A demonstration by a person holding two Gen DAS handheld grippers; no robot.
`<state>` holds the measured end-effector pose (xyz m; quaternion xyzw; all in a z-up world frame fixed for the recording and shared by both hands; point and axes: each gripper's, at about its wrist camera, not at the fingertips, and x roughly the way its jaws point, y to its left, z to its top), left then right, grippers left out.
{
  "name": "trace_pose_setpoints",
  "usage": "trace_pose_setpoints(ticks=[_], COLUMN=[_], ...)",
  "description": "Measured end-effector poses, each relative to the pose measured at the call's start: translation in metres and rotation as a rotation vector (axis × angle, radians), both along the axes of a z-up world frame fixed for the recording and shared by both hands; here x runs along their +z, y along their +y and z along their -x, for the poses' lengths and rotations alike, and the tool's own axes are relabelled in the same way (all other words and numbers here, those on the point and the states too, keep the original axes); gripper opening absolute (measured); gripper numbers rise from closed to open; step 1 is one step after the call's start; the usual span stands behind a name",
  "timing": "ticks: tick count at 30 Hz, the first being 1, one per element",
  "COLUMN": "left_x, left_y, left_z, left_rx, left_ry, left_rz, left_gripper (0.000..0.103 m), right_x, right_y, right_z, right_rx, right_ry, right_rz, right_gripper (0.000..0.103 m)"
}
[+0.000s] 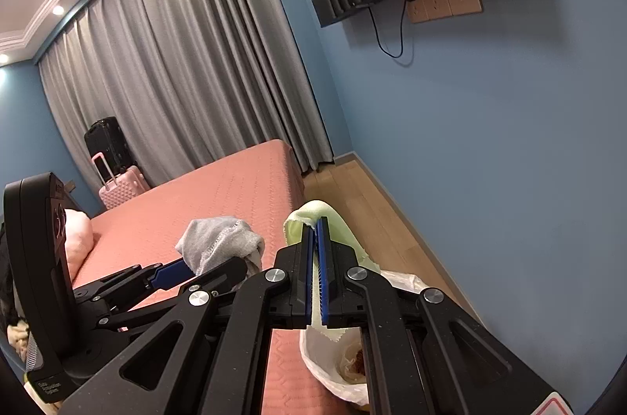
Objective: Collect trash
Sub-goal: 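Carry sock and cloth to the wastebasket and open both tools to drop them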
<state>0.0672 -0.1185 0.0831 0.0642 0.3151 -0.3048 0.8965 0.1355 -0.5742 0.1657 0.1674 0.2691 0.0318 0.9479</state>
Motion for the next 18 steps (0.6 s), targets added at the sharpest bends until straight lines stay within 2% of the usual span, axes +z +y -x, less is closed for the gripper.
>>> trace_pose_setpoints(ticks=[6, 9, 11, 15, 18], left_x=[-0.014, -0.019, -0.021, -0.026, -0.029], left_y=[-0.019, -0.023, -0.023, -0.021, -0.016], left_z=[-0.011, -0.015, -0.018, -0.023, -0.029], left_rx=[-0.014, -0.007, 0.011, 0.037, 0.055], left_ry=[0.021, 0.018, 0.011, 0.017, 0.029], left_rz=[-0.034, -0.037, -0.042, -0.039, -0.033], left_gripper=[0.043, 0.050, 0.067, 0.068, 0.068], right_x=[-0.020, -0.031, -0.039, -0.050, -0.056], right_y=[-0.006, -0.009, -0.011, -0.013, -0.011], right_z=[-0.013, -0.022, -0.027, -0.035, -0.040], right_rx=[-0.006, -0.008, -0.016, -0.022, -0.022], right_ry=[0.052, 0.089, 0.107, 0.132, 0.141], right_rz=[0.003, 0.006, -0.004, -0.010, -0.008], right_gripper=[0.003, 0.004, 0.008, 0.009, 0.018])
